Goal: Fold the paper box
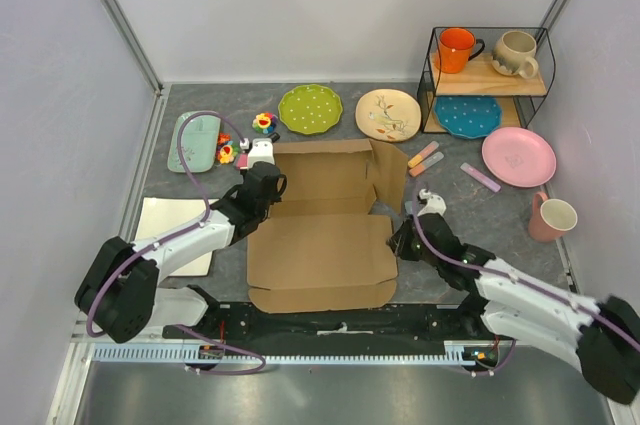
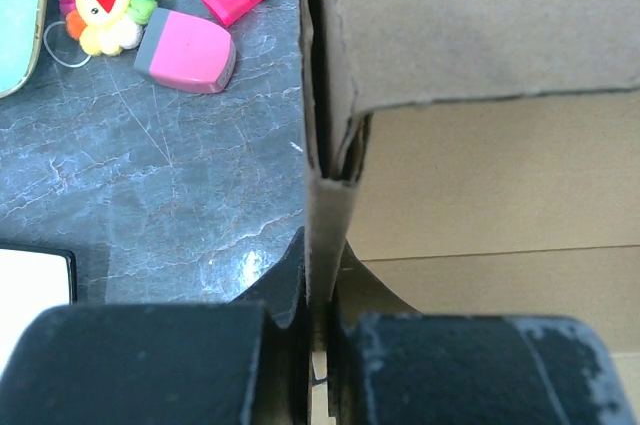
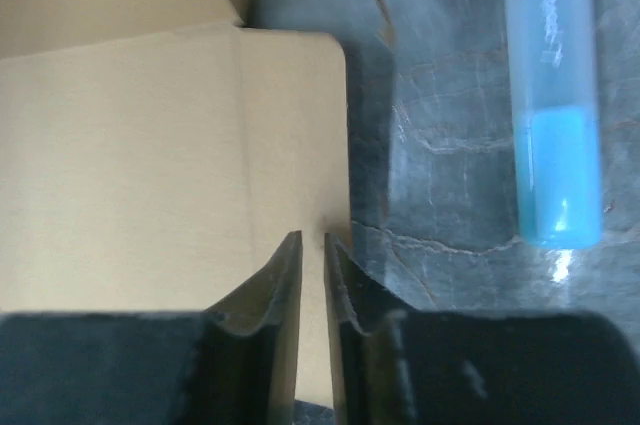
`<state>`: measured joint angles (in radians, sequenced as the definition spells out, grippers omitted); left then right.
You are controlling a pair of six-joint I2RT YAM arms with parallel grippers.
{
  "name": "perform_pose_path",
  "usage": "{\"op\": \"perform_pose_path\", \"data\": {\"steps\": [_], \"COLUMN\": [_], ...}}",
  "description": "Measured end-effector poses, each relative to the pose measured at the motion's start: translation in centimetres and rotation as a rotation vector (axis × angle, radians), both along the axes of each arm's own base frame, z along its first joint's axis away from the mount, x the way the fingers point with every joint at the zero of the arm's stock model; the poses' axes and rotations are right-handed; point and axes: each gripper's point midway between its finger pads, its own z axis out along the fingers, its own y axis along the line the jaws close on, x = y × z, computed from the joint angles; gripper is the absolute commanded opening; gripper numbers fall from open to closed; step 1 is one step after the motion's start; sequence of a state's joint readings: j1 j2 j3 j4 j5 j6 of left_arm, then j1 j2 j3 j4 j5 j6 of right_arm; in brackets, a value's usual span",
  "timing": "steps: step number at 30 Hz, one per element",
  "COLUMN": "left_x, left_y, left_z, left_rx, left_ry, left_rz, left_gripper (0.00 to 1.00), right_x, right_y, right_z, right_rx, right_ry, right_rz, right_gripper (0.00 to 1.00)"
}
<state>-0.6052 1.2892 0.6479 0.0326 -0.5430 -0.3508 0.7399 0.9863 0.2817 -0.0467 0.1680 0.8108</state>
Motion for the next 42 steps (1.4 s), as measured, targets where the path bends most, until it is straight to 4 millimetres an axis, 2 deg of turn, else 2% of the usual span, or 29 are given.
{"op": "perform_pose_path", "data": {"steps": [1,3,5,6,9,11,14,16,20,23,26,31,36,42], "left_x": [0.0,0.0,0.0,0.0,0.0,0.0,0.0,0.0,-0.1,0.0,0.0,0.0,0.2,0.4], "left_y": [0.0,0.0,0.1,0.1,0.1,0.2,0.2,0.1,0.1,0.1,0.1,0.2,0.1,0.0], "left_z": [0.0,0.0,0.0,0.0,0.0,0.0,0.0,0.0,0.1,0.4,0.5,0.5,0.4,-0.2], "left_rx": [0.0,0.001,0.003,0.005,0.01,0.011,0.011,0.011,0.007,0.004,0.011,0.025,0.031,0.041], "left_ry": [0.0,0.0,0.001,0.002,0.002,0.002,0.002,0.002,0.0,-0.007,-0.01,-0.012,-0.013,-0.006], "left_rz": [0.0,0.0,-0.001,-0.001,-0.003,-0.004,-0.004,-0.004,-0.007,-0.008,-0.014,-0.023,-0.025,-0.026], "left_gripper": [0.02,0.02,0.02,0.02,0.02,0.02,0.02,0.02,0.02,0.02,0.02,0.02,0.02,0.02], "right_x": [0.0,0.5,1.1,1.6,2.9,3.6,4.7,5.4,6.2,7.0,8.6,11.5,12.5,12.7], "right_y": [-0.2,-0.4,-0.8,-1.0,-1.2,-1.6,-2.5,-2.9,-3.6,-4.0,-4.2,-3.7,-1.7,0.0], "right_z": [1.1,4.3,7.6,9.8,14.2,15.6,15.1,13.5,8.9,7.3,7.4,8.7,10.0,10.4], "right_rx": [0.016,0.064,0.086,0.088,0.073,0.05,-0.048,-0.129,-0.303,-0.353,-0.35,-0.262,-0.167,-0.083], "right_ry": [-0.03,-0.126,-0.211,-0.259,-0.346,-0.38,-0.381,-0.352,-0.249,-0.215,-0.21,-0.239,-0.259,-0.237], "right_rz": [-0.005,-0.017,-0.033,-0.04,-0.058,-0.079,-0.116,-0.131,-0.129,-0.139,-0.171,-0.2,-0.16,-0.122], "right_gripper": [0.44,0.53,0.56,0.59,0.67,0.7,0.74,0.75,0.75,0.73,0.65,0.45,0.29,0.17]}}
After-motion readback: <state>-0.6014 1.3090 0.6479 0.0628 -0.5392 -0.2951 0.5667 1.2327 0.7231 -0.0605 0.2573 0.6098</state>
